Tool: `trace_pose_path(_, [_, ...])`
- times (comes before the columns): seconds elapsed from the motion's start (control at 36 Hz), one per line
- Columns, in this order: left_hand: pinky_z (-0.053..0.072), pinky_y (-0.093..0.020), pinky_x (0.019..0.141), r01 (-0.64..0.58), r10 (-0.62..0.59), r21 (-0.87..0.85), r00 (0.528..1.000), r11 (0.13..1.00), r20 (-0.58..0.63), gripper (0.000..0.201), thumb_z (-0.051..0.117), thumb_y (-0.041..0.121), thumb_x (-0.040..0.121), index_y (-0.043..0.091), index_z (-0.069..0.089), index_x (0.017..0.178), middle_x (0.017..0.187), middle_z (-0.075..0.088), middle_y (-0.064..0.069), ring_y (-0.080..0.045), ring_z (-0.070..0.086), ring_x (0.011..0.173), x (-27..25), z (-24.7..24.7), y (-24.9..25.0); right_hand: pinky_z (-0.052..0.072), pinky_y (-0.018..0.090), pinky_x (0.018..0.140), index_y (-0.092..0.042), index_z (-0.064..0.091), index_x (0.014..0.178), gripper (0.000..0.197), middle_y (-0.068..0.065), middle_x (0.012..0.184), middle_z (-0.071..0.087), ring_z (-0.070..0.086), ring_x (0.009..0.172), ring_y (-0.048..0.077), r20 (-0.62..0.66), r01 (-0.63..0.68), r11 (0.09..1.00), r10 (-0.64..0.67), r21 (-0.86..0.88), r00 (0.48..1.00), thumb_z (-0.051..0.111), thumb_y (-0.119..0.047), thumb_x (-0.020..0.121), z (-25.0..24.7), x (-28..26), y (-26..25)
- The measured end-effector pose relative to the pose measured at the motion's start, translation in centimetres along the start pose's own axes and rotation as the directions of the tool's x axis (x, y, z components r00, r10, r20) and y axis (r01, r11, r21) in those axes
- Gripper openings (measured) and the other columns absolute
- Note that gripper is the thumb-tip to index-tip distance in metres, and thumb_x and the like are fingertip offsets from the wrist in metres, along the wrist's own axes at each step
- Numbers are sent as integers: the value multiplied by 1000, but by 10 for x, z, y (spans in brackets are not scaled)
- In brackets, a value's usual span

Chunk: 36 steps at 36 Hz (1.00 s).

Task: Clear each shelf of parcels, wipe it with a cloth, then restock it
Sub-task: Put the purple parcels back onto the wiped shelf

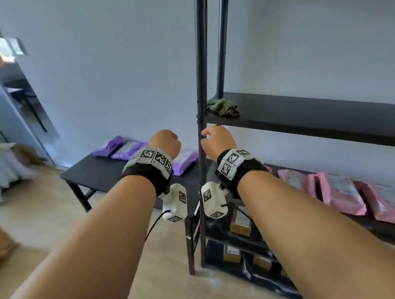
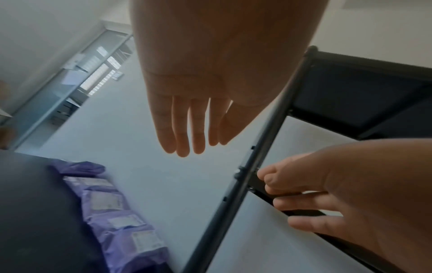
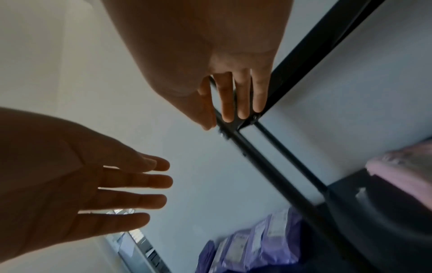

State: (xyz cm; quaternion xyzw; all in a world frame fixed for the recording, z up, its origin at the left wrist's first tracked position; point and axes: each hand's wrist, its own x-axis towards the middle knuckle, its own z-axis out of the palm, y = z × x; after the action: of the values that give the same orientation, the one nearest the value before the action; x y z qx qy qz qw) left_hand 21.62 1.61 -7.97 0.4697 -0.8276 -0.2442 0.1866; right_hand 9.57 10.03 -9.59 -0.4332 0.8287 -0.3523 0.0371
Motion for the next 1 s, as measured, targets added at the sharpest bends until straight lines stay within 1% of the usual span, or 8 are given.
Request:
trace_pose_path(0.14, [43,-32,97,79,-80,-14,997,997,-16,34,48,7,92,7,60,124,127,59,-11,-29,54,119,27,-5,-54,44,32,100,-14,62,123,39,10,129,59,55,119,27,129,-2,1000,-2,31,992,48,-8,87,69,26,-12])
trace_pose_path(0.22, [41,-34,102,140,-141,49,990,989,13,36,44,3,93,6,59,125,133,55,-11,-28,51,122,47,-1,-78,44,32,98,-16,60,126,44,10,131,57,54,119,28,196,-23,999,17,29,981,45,-7,86,109,47,-12])
trace_pose_path(0.36, [43,-29,89,215,-220,107,975,971,34,33,48,6,90,10,63,119,122,62,-12,-29,57,111,94,14,-112,41,34,102,-13,54,132,44,12,136,53,50,124,29,290,-76,997,66,23,955,43,-9,90,170,92,-4])
trace_pose_path(0.44, [44,-31,89,252,-262,123,963,960,66,33,50,8,89,11,63,119,119,64,-11,-29,58,110,118,28,-127,42,35,100,-9,54,128,39,16,132,53,52,122,31,318,-115,993,114,-14,941,44,-8,90,198,114,4])
trace_pose_path(0.58, [47,-33,92,261,-280,147,951,954,132,33,48,6,89,7,64,118,120,63,-12,-30,58,110,148,54,-148,40,34,102,-8,48,136,42,16,137,50,49,126,31,346,-162,985,170,-52,923,47,-12,94,235,139,16])
trace_pose_path(0.72, [47,-32,93,292,-312,126,930,948,195,33,49,9,89,13,64,118,120,63,-8,-28,58,110,174,81,-173,41,32,99,-11,45,140,49,11,141,49,49,127,29,372,-220,971,239,-92,897,48,-9,91,261,157,28])
trace_pose_path(0.83, [45,-32,92,296,-318,120,915,947,250,33,50,12,89,17,61,120,122,62,-6,-26,57,112,203,105,-194,42,34,99,-13,43,142,54,12,141,48,49,127,31,374,-288,949,316,-130,872,48,-9,89,284,174,43])
trace_pose_path(1.0, [42,-31,93,197,-243,157,894,968,376,35,45,11,92,14,58,124,126,60,-9,-28,55,115,261,135,-217,45,37,95,-12,44,138,49,19,133,49,51,121,37,339,-448,876,482,-177,808,45,-8,89,322,208,67])
